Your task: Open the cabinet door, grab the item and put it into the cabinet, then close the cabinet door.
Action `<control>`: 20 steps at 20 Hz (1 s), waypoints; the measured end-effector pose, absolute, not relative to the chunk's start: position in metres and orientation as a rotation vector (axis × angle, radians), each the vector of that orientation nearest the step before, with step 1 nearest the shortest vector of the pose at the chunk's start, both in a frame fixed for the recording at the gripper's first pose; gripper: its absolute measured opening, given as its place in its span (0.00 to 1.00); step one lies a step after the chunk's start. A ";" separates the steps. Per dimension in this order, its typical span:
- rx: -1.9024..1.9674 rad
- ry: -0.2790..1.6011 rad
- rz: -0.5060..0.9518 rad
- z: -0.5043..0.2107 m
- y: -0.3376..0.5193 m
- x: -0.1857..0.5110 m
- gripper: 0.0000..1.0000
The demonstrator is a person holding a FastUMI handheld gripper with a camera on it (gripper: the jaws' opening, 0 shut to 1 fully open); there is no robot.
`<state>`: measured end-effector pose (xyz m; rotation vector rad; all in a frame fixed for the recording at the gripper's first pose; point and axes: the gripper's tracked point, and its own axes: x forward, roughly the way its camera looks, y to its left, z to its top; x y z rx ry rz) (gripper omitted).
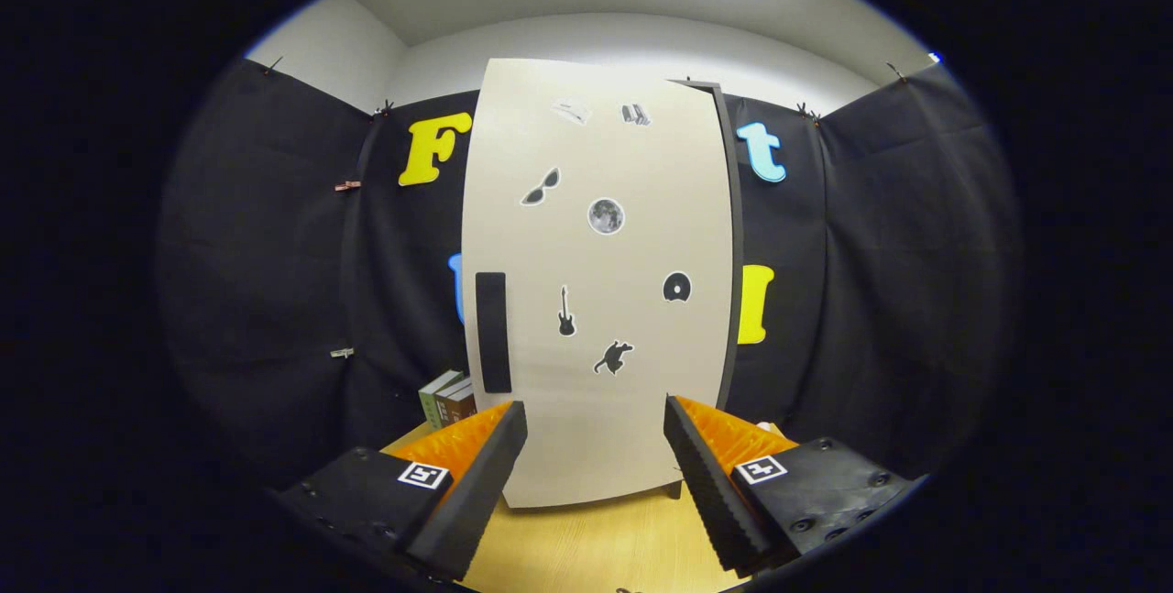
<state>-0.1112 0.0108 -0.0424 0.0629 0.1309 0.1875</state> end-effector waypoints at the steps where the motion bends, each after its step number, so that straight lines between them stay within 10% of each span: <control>1: 0.067 0.119 0.188 -0.039 0.010 -0.111 0.97; 20: 0.047 0.080 0.119 -0.035 -0.017 -0.113 0.97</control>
